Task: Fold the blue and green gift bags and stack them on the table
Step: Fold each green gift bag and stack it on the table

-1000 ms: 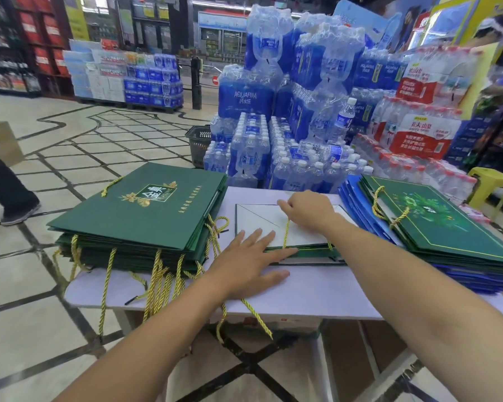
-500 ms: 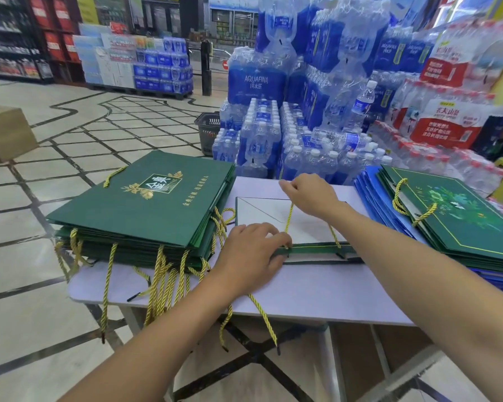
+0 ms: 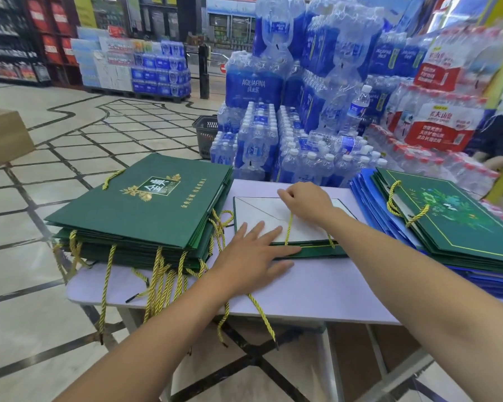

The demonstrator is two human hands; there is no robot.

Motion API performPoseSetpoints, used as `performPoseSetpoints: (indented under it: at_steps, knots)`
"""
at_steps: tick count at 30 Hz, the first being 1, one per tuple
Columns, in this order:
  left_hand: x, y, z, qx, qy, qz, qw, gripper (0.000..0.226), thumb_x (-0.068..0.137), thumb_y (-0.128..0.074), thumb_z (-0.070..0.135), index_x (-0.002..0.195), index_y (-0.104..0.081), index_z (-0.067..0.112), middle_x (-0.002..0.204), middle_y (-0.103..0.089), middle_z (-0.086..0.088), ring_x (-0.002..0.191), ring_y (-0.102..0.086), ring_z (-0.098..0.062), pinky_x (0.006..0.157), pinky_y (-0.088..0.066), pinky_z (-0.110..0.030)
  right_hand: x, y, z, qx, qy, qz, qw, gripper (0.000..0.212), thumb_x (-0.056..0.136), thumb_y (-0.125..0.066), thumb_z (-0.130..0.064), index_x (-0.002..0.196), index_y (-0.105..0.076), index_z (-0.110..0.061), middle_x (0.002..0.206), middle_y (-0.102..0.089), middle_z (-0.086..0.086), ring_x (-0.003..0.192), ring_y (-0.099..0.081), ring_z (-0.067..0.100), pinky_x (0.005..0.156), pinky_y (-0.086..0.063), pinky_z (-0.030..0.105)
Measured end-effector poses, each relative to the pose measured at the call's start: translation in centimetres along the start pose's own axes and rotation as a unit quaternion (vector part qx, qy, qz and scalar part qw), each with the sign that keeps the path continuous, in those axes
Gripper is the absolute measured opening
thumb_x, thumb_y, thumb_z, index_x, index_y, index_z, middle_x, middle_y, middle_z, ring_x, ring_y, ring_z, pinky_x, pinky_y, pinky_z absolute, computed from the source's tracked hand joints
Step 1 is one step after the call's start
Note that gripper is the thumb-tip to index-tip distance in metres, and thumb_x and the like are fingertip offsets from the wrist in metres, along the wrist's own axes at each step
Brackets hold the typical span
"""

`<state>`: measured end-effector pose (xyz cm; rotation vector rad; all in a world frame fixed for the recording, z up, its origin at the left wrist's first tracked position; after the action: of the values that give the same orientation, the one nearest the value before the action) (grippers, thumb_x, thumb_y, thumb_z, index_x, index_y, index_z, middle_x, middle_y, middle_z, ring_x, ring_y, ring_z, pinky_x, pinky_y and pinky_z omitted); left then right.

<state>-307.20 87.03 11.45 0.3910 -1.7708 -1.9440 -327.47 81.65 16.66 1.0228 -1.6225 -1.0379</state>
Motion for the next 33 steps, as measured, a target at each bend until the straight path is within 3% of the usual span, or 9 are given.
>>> performPoseSetpoints:
  at_steps: [4,10,13,15,18,22,25,29,33]
  knots:
    - [0.3,-0.2,-0.3,0.002,0.004,-0.005,1.0,0.045,0.109,-0.021,0.054,0.154,-0.024,0.061,0.171,-0.016,0.009,0.159,-0.007,-0.028,0.127,-0.003,-0.052,0.0,-1.9,1.6,-0.067,-0.025,-0.008,0.997,0.057,0.104,-0.034,-0.05,0.06,-0.05,-0.017,0.073,-0.057,0.004,0.076,-0.057,0.03,0.066,-0.04,0.036]
    - [0.2,-0.3,-0.7,-0.02,0.008,0.004,1.0,0.045,0.11,-0.026,0.049,0.153,-0.025,0.061,0.17,-0.019,0.013,0.159,-0.007,-0.023,0.127,-0.005,-0.048,-0.3,-1.9,1.6,-0.081,-0.016,-0.018,0.996,0.05,0.104,-0.037,-0.047,0.064,-0.051,-0.019,0.075,-0.057,0.0,0.081,-0.061,0.03,0.066,-0.04,0.035]
    - [0.2,-0.2,-0.7,-0.043,0.011,-0.005,0.999,0.044,0.11,-0.029,0.049,0.151,-0.027,0.062,0.17,-0.019,0.014,0.159,-0.006,-0.021,0.127,-0.004,-0.046,-1.1,-0.1,1.5,-0.035,0.012,-0.089,0.995,0.029,0.103,-0.048,-0.045,0.1,-0.069,-0.025,0.11,-0.062,0.0,0.106,-0.06,0.026,0.081,-0.047,0.038]
    - [0.4,-0.1,-0.7,-0.054,0.01,-0.005,0.998,0.043,0.11,-0.03,0.049,0.151,-0.028,0.062,0.17,-0.02,0.015,0.159,-0.007,-0.022,0.127,-0.006,-0.047,-2.5,1.1,1.5,-0.021,0.027,-0.122,0.992,0.036,0.101,-0.053,-0.049,0.126,-0.066,-0.027,0.135,-0.056,0.002,0.124,-0.053,0.025,0.098,-0.045,0.043]
    - [0.6,0.3,-0.4,-0.05,-0.001,-0.007,0.999,0.043,0.111,-0.031,0.047,0.152,-0.03,0.058,0.169,-0.022,0.015,0.158,-0.012,-0.027,0.126,-0.011,-0.051,-5.9,2.4,1.7,0.007,0.046,-0.135,0.99,0.05,0.099,-0.051,-0.058,0.139,-0.057,-0.031,0.146,-0.052,0.0,0.136,-0.046,0.023,0.113,-0.038,0.044]
    - [1.1,1.3,-0.2,-0.02,-0.016,-0.002,1.0,0.042,0.112,-0.029,0.043,0.153,-0.033,0.055,0.163,-0.032,0.022,0.149,-0.032,-0.03,0.118,-0.026,-0.051,-10.9,3.9,2.2,0.003,0.068,-0.183,0.981,0.062,0.095,-0.055,-0.063,0.149,-0.047,-0.033,0.154,-0.046,-0.005,0.141,-0.039,0.017,0.117,-0.032,0.038]
    - [1.5,3.1,0.6,0.031,-0.035,0.054,0.997,0.04,0.111,-0.033,0.039,0.148,-0.04,0.055,0.146,-0.054,0.021,0.124,-0.055,-0.022,0.096,-0.044,-0.04,-13.1,4.7,2.8,-0.058,0.103,-0.146,0.982,0.063,0.091,-0.063,-0.043,0.15,-0.046,-0.03,0.153,-0.045,-0.009,0.139,-0.041,0.015,0.112,-0.037,0.034]
    - [2.0,5.8,1.9,0.053,-0.06,0.135,0.988,0.037,0.105,-0.038,0.041,0.138,-0.05,0.054,0.125,-0.07,0.016,0.105,-0.069,-0.02,0.078,-0.056,-0.041,-13.6,6.0,3.3,-0.085,0.079,-0.033,0.993,0.053,0.093,-0.054,-0.014,0.143,-0.054,-0.034,0.145,-0.055,-0.011,0.133,-0.05,0.017,0.1,-0.048,0.038]
    - [2.2,10.3,2.2,0.118,-0.07,0.339,0.931,0.032,0.097,-0.052,0.044,0.122,-0.069,0.036,0.121,-0.072,0.007,0.117,-0.066,-0.024,0.097,-0.048,-0.044,-13.1,8.9,2.6,-0.02,0.048,0.042,0.998,0.042,0.098,-0.05,-0.014,0.133,-0.062,-0.033,0.13,-0.062,-0.009,0.118,-0.059,0.019,0.091,-0.052,0.044]
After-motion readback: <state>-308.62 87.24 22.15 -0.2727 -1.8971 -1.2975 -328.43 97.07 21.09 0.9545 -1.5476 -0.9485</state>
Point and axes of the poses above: each hand's wrist, its own x-axis towards the middle knuckle, its own y-axis out of the back of the hand, z = x × y, the point moved 3 cm from there along x, towards the middle knuckle
